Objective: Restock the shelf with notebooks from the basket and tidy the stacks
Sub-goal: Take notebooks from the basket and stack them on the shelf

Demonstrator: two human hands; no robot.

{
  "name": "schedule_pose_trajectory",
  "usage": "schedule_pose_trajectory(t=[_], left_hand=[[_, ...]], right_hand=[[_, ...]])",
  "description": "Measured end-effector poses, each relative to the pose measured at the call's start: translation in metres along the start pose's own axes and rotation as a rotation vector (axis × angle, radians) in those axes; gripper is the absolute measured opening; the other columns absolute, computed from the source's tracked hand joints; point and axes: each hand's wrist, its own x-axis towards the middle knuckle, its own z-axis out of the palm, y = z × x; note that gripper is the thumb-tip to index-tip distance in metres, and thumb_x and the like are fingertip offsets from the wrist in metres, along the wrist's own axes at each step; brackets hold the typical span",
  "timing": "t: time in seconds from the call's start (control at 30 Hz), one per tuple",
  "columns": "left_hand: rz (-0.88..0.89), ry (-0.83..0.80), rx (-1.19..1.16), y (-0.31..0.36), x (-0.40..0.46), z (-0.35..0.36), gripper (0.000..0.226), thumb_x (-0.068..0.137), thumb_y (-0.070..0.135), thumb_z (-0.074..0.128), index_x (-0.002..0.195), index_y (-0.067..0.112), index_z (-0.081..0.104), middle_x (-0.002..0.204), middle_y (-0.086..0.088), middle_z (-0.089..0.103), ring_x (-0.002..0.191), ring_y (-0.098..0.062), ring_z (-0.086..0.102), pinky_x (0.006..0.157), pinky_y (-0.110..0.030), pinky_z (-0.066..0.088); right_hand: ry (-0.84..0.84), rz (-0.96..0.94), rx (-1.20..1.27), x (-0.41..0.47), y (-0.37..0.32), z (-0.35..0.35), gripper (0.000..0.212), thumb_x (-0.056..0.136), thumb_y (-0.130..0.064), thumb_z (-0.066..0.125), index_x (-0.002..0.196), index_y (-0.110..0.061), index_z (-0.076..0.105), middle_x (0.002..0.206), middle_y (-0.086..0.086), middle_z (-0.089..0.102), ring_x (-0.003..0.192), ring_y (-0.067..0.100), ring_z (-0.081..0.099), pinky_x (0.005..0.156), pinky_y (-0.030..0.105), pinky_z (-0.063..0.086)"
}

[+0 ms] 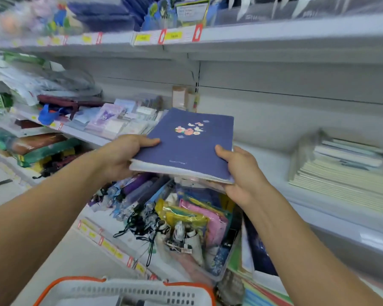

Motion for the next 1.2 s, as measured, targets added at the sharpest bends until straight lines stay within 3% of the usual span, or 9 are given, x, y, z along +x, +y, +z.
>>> schedule_pose_trajectory(t=[0.13, 0.23, 0.33, 0.47, 0.53, 0.57, 0.7, 0.9, 1.2], left_hand=[[-0.069, 0.021, 0.373, 0.025, 0.064, 0.017, 0.017, 0.089, 0.017, 0.068, 0.103, 0.008, 0.065, 0.089, -0.003, 0.068, 0.074, -0.011, 0.065, 0.050, -0.016, 0.054], [-0.043, 0.068, 0.384, 0.023, 0.108, 0.021, 0.024, 0.081, 0.000, 0.073, 0.101, 0.002, 0.060, 0.102, -0.010, 0.067, 0.083, -0.013, 0.062, 0.058, -0.014, 0.056], [0.057, 0.204, 0.333, 0.016, 0.150, 0.013, 0.045, 0.078, -0.007, 0.074, 0.118, -0.002, 0.056, 0.106, -0.016, 0.068, 0.087, -0.018, 0.067, 0.066, -0.018, 0.059], [0.121, 0.329, 0.375, 0.010, 0.185, -0.007, 0.053, 0.071, -0.008, 0.079, 0.120, -0.011, 0.059, 0.115, -0.017, 0.067, 0.090, -0.022, 0.070, 0.074, -0.021, 0.059], [0.087, 0.294, 0.428, 0.008, 0.193, -0.014, 0.052, 0.067, -0.008, 0.082, 0.115, -0.010, 0.061, 0.121, -0.016, 0.065, 0.101, -0.025, 0.068, 0.091, -0.029, 0.055], [0.074, 0.285, 0.460, 0.007, 0.194, -0.015, 0.056, 0.065, -0.008, 0.083, 0.116, -0.008, 0.061, 0.121, -0.015, 0.065, 0.107, -0.026, 0.065, 0.099, -0.032, 0.050], [0.128, 0.450, 0.654, 0.002, 0.212, -0.014, 0.069, 0.063, 0.005, 0.089, 0.125, 0.007, 0.058, 0.122, -0.010, 0.059, 0.113, -0.027, 0.057, 0.103, -0.031, 0.045], [0.201, 0.595, 0.819, -0.004, 0.226, -0.011, 0.059, 0.067, 0.019, 0.089, 0.119, 0.008, 0.063, 0.107, -0.006, 0.061, 0.097, -0.027, 0.061, 0.088, -0.032, 0.052], [0.183, 0.565, 0.810, -0.004, 0.230, -0.018, 0.081, 0.063, 0.024, 0.091, 0.133, 0.009, 0.053, 0.127, -0.008, 0.060, 0.111, -0.029, 0.060, 0.098, -0.038, 0.050]], right_hand=[[0.158, 0.049, 0.000, 0.062, -0.017, -0.011, 0.022, 0.100, -0.001, 0.048, 0.119, -0.005, 0.058, 0.100, 0.009, 0.070, 0.076, 0.022, 0.067, 0.080, 0.049, 0.057], [0.147, 0.091, -0.101, 0.101, -0.020, -0.018, 0.018, 0.100, 0.005, 0.042, 0.102, -0.005, 0.056, 0.086, 0.010, 0.065, 0.071, 0.022, 0.063, 0.064, 0.045, 0.055], [0.115, 0.053, -0.244, 0.135, -0.013, -0.019, 0.021, 0.091, 0.011, 0.056, 0.109, 0.001, 0.056, 0.095, 0.016, 0.067, 0.081, 0.027, 0.068, 0.065, 0.044, 0.061], [0.091, 0.017, -0.474, 0.155, 0.005, -0.010, 0.060, 0.059, -0.005, 0.091, 0.103, -0.007, 0.050, 0.118, 0.016, 0.065, 0.105, 0.029, 0.067, 0.089, 0.047, 0.058], [0.086, 0.023, -0.686, 0.158, 0.012, -0.010, 0.097, 0.035, -0.022, 0.097, 0.118, -0.006, 0.048, 0.127, 0.012, 0.059, 0.114, 0.028, 0.062, 0.095, 0.044, 0.055], [0.080, 0.022, -0.765, 0.159, 0.012, -0.010, 0.102, 0.037, -0.025, 0.097, 0.125, -0.005, 0.047, 0.129, 0.010, 0.057, 0.116, 0.027, 0.060, 0.096, 0.041, 0.054], [0.154, -0.061, -0.985, 0.174, 0.014, -0.017, 0.049, 0.078, -0.018, 0.082, 0.119, -0.008, 0.058, 0.117, 0.006, 0.063, 0.108, 0.026, 0.061, 0.081, 0.029, 0.050], [0.254, -0.167, -1.205, 0.190, 0.021, -0.022, 0.010, 0.091, -0.021, 0.065, 0.096, -0.015, 0.059, 0.095, 0.003, 0.055, 0.084, 0.022, 0.048, 0.070, 0.025, 0.037], [0.253, -0.170, -1.113, 0.199, 0.023, -0.025, 0.036, 0.086, -0.031, 0.075, 0.115, -0.011, 0.065, 0.109, 0.004, 0.064, 0.092, 0.023, 0.056, 0.073, 0.027, 0.042]])
